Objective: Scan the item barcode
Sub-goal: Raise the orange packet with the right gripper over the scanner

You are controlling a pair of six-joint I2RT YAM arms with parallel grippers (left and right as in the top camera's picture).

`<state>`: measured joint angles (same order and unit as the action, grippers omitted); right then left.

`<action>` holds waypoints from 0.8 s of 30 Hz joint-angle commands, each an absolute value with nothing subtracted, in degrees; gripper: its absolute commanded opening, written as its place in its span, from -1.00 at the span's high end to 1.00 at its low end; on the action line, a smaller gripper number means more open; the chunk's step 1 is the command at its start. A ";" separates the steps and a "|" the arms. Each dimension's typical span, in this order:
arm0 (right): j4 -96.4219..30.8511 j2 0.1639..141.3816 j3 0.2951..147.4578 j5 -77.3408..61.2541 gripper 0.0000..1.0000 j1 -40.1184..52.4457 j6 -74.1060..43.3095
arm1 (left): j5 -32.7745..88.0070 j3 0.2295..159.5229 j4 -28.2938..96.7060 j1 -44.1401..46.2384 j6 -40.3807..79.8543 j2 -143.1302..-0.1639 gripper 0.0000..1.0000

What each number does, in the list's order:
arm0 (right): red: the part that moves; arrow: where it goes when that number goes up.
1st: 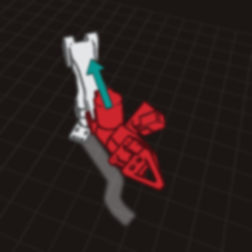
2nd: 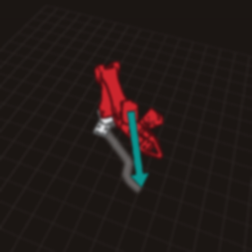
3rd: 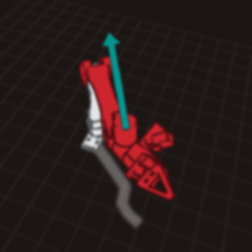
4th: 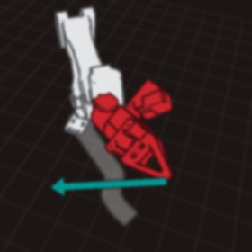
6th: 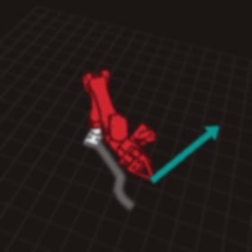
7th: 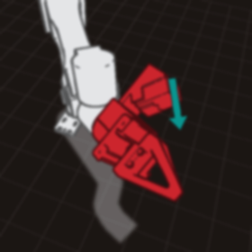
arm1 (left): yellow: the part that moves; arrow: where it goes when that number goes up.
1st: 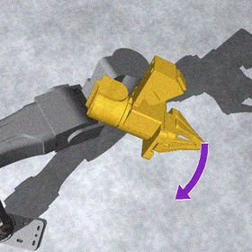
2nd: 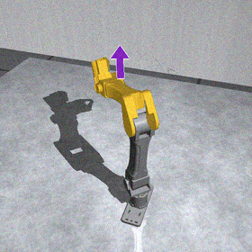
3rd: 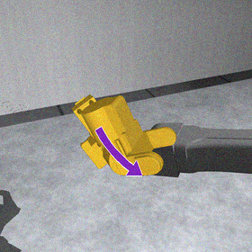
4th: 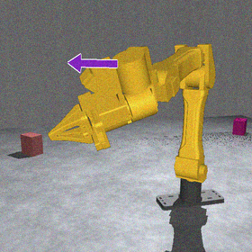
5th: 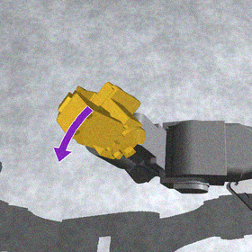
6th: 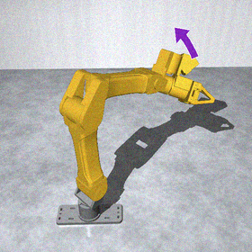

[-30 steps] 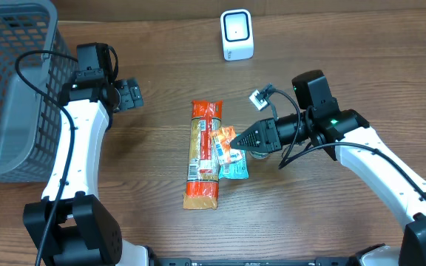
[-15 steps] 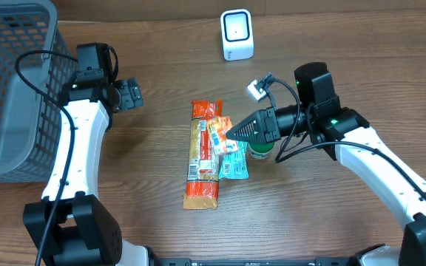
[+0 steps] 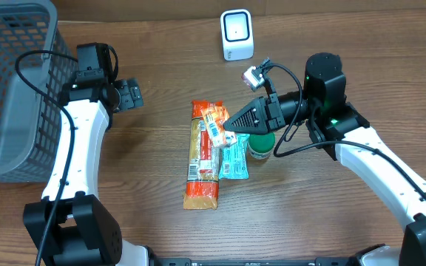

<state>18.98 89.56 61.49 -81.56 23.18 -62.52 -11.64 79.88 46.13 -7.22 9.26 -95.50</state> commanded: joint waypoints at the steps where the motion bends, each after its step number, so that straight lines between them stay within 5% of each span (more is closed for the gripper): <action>1: 22.68 87.29 62.76 -83.37 0.93 23.05 -75.09 | -12.01 80.77 46.11 -7.09 9.41 -95.57 -0.98; 24: 25.65 80.79 62.76 -81.54 0.93 20.40 -81.62 | -12.01 80.77 46.09 -7.09 9.41 -95.57 -1.00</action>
<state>25.32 82.48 61.52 -81.84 21.12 -81.06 -11.64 79.88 46.11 -7.22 9.26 -95.50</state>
